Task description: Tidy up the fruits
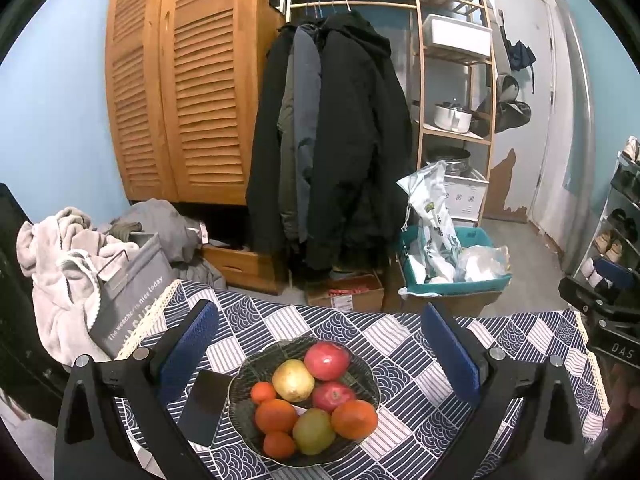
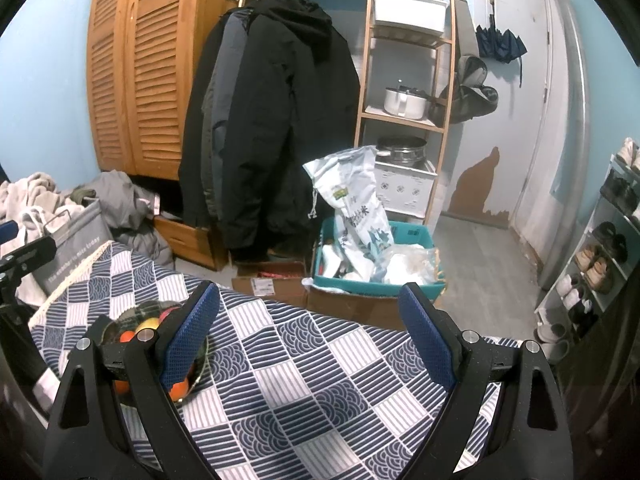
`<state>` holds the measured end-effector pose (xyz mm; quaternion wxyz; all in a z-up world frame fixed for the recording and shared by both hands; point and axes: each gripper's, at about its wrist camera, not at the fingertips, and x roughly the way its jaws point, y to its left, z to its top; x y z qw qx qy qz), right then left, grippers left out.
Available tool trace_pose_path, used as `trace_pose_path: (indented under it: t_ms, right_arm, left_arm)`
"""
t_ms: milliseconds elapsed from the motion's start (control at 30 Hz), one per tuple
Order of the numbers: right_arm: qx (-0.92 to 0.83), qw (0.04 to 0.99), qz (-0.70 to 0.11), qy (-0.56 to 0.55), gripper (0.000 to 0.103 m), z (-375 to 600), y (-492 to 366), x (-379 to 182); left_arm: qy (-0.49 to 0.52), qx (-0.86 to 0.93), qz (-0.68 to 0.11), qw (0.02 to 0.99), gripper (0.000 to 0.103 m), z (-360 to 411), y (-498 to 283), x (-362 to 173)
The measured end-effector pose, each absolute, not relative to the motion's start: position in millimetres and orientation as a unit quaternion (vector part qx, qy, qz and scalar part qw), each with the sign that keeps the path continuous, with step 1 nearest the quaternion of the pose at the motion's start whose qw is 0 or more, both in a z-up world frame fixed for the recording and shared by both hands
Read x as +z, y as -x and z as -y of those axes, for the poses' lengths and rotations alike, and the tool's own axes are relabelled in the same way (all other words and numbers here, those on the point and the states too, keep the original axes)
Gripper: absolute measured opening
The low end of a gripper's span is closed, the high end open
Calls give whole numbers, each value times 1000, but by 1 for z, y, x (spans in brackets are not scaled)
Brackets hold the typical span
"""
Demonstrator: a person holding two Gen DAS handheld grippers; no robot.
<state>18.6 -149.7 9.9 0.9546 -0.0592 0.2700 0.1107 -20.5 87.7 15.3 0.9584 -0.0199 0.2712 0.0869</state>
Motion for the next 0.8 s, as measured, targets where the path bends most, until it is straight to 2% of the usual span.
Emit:
trace_pose_path:
  t_ms: [800]
  right_arm:
    - [111, 955, -270, 61, 90, 150, -19, 10]
  left_arm:
    - [15, 87, -272, 958, 102, -87, 20, 17]
